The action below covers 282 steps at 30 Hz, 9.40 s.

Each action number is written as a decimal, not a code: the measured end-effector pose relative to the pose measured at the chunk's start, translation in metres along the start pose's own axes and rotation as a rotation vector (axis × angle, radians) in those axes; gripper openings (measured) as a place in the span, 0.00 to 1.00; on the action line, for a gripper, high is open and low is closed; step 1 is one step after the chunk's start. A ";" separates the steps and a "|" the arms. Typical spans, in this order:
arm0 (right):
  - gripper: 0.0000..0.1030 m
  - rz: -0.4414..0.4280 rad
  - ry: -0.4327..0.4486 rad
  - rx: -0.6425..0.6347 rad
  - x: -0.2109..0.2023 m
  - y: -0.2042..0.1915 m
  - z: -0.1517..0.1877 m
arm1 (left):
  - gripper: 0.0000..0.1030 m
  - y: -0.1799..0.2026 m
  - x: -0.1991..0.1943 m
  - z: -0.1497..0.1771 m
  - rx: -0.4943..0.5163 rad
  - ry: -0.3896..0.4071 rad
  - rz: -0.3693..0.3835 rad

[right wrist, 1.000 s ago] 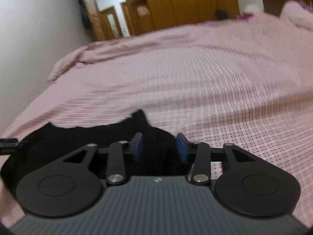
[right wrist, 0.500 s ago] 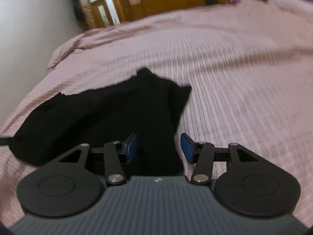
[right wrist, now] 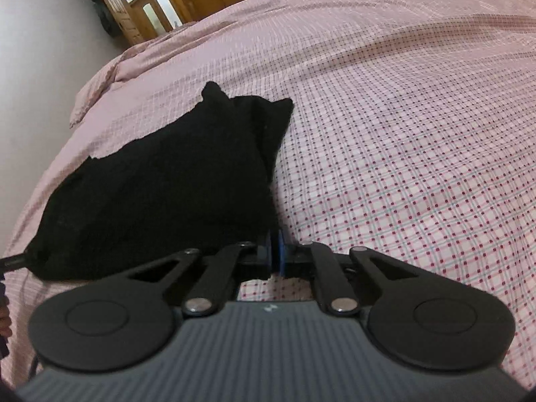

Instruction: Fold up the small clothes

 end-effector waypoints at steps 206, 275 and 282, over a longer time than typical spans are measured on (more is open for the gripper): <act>0.55 -0.298 0.128 -0.151 0.102 -0.227 0.008 | 0.79 -0.053 0.095 -0.064 -0.300 0.088 -0.058; 0.36 -0.487 -0.038 0.146 0.043 -0.200 -0.022 | 0.30 -0.038 -0.045 0.013 -0.601 -0.055 0.723; 0.36 -0.441 0.030 0.041 -0.027 -0.163 -0.014 | 0.30 0.017 -0.104 0.042 -0.507 -0.088 0.773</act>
Point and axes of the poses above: each gripper's, at about its wrist camera, not at the fingertips, and x roughly the way its jaws point, y to its right, z to its underside, the point moved 2 cm from there along x, roughly the way its jaws point, and after that the axes turned 11 degrees about y, right-handed, at the moved point
